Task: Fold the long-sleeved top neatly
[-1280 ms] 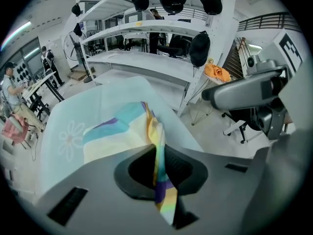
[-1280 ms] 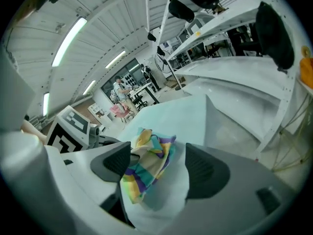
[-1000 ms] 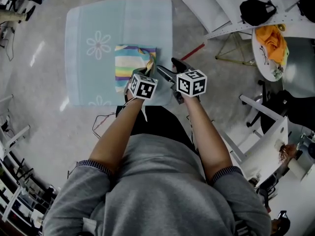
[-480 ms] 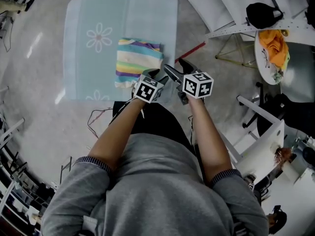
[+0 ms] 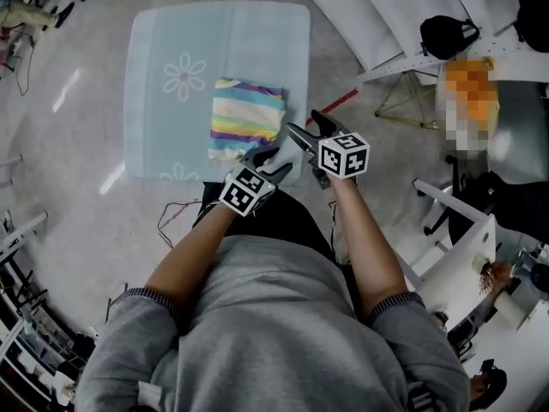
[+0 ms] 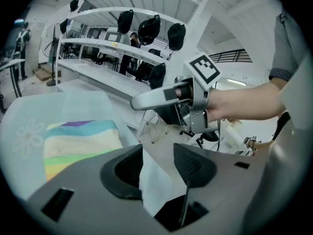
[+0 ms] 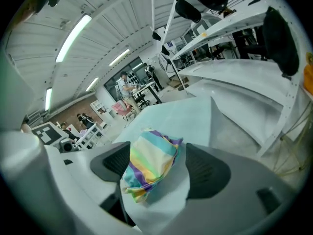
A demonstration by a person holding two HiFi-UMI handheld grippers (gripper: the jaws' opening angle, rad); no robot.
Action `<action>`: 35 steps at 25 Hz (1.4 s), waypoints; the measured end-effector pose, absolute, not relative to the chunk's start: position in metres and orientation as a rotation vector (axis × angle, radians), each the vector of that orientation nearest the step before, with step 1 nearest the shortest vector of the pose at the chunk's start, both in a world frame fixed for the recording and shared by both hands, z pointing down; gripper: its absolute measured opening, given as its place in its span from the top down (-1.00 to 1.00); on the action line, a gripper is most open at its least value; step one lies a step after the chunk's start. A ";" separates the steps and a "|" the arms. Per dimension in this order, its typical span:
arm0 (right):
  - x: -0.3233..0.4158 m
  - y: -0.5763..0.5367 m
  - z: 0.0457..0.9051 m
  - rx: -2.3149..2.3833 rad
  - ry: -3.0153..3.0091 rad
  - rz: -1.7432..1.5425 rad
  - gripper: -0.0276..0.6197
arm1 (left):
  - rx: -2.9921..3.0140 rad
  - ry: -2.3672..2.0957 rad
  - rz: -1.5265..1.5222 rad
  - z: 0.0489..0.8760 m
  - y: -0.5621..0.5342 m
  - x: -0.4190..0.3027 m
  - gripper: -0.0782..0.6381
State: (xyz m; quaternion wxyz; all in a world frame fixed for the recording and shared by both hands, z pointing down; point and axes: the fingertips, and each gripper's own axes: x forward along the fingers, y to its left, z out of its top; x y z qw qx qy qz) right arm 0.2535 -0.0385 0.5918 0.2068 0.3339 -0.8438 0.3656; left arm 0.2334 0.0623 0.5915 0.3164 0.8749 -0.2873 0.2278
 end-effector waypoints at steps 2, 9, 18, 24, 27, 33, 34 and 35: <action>0.247 -0.032 0.592 0.904 -2.352 1.009 -0.23 | 2.310 -0.810 0.595 0.575 0.065 0.212 0.17; 0.189 -0.001 0.609 0.801 -2.318 0.896 -0.08 | 2.320 -1.016 0.580 0.533 0.057 0.124 0.19; 0.128 0.068 0.675 0.630 -2.155 0.710 0.20 | 2.297 -1.026 0.553 0.539 0.068 0.069 0.19; 0.154 0.084 0.698 0.715 -1.975 0.605 0.80 | 2.319 -0.952 0.578 0.550 0.081 0.055 0.20; 0.168 0.095 0.701 0.734 -1.931 0.605 0.76 | 2.340 -0.922 0.596 0.547 0.085 0.047 0.21; 0.191 0.108 0.690 0.773 -1.902 0.671 0.36 | 2.398 -0.882 0.594 0.525 0.084 0.036 0.21; 0.192 0.106 0.680 0.791 -1.925 0.668 0.33 | 2.409 -0.881 0.593 0.520 0.083 0.034 0.20; 0.192 0.102 0.667 0.812 -1.960 0.663 0.31 | 2.423 -0.882 0.589 0.514 0.081 0.033 0.20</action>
